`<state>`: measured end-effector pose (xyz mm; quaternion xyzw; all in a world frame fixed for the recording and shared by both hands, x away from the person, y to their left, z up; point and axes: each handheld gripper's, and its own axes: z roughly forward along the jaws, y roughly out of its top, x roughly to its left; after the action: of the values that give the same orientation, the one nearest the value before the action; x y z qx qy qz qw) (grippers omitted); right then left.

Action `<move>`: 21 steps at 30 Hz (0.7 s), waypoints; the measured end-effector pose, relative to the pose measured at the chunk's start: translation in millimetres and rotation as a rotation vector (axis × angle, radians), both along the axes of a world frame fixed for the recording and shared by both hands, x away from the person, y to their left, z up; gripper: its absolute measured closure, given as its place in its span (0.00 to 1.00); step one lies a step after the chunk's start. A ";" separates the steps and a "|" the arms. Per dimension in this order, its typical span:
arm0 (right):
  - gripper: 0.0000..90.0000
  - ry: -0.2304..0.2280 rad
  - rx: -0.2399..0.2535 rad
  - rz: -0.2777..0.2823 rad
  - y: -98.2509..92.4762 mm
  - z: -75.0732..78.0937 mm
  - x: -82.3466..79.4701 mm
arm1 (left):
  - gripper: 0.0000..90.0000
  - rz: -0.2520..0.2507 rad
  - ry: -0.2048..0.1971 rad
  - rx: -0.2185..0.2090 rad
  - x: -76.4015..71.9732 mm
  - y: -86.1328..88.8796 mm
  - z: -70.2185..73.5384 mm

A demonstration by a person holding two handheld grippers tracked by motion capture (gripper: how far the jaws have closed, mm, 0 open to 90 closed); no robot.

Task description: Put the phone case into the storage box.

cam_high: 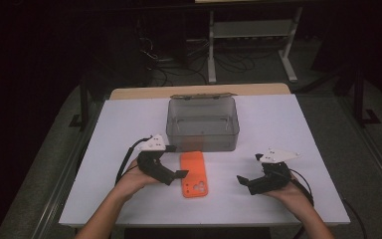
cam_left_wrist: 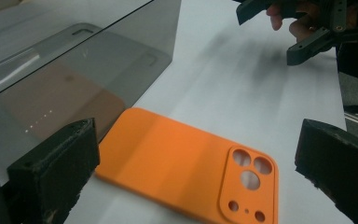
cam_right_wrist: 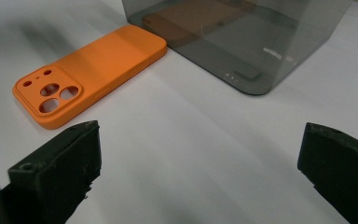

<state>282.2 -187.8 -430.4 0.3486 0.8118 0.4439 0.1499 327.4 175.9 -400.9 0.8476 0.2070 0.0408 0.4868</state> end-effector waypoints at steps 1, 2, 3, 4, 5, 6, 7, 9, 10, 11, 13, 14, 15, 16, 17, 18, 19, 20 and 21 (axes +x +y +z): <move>0.00 -0.001 0.001 0.000 -0.2 0.0 -0.1 | 0.00 -0.003 -0.001 0.001 0.4 -1.5 0.3; 0.00 0.000 0.000 -0.001 -0.3 0.0 -0.2 | 0.00 -0.006 -0.002 0.002 1.0 -3.3 0.6; 0.00 0.000 0.000 -0.001 -0.3 0.0 -0.3 | 0.00 -0.009 -0.002 0.004 1.4 -5.0 0.9; 0.00 0.000 0.001 0.000 -0.2 0.0 -0.4 | 0.00 -0.013 -0.001 0.005 1.9 -6.7 1.0; 0.00 0.000 0.001 0.002 -0.1 0.1 -0.6 | 0.00 -0.015 -0.002 0.006 2.7 -8.8 0.9; 0.00 0.002 0.001 0.004 0.1 0.2 -0.7 | 0.00 -0.016 -0.001 0.005 3.0 -10.0 0.7; 0.00 0.002 0.001 0.004 0.2 0.1 -0.6 | 0.00 -0.018 0.000 0.003 3.6 -11.5 0.4; 0.00 0.001 0.001 0.004 0.2 0.1 -0.5 | 0.00 -0.022 0.001 0.004 4.6 -14.2 0.1; 0.00 0.000 0.001 0.005 0.2 0.1 -0.4 | 0.00 -0.024 0.004 0.000 4.8 -16.3 0.1; 0.00 0.000 0.001 0.005 0.1 0.1 -0.5 | 0.00 -0.026 0.002 -0.001 5.2 -17.9 0.1; 0.00 0.000 0.000 0.007 0.3 -0.1 -0.5 | 0.00 -0.031 0.003 -0.003 5.8 -20.7 -0.2; 0.00 0.001 0.000 0.009 0.5 -0.2 -0.5 | 0.00 -0.034 0.005 -0.002 6.2 -23.0 -0.6; 0.00 0.001 -0.002 0.010 0.8 -0.4 -0.5 | 0.00 -0.038 0.004 -0.003 6.5 -24.6 -1.2; 0.00 0.002 -0.002 0.010 1.0 -0.4 -0.6 | 0.00 -0.039 0.005 -0.007 6.8 -26.0 -1.6; 0.00 0.002 -0.002 0.010 1.0 -0.4 -0.5 | 0.00 -0.043 0.008 -0.009 7.3 -28.2 -2.2; 0.00 0.003 -0.001 0.010 1.1 -0.4 -0.5 | 0.00 -0.043 0.008 -0.010 7.4 -29.7 -2.5; 0.00 0.004 0.000 0.010 1.0 -0.4 -0.4 | 0.00 -0.048 0.009 -0.010 7.6 -31.9 -2.9; 0.00 0.003 0.000 0.010 0.9 -0.5 -0.3 | 0.00 -0.051 0.009 -0.010 7.9 -33.1 -3.2; 0.00 0.004 0.000 0.011 0.9 -0.6 -0.3 | 0.00 -0.055 0.010 -0.010 8.1 -35.4 -3.8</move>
<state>281.9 -186.9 -430.9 0.3453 0.8139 0.4440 0.1457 335.6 140.5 -404.6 0.8507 0.1864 0.0219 0.4910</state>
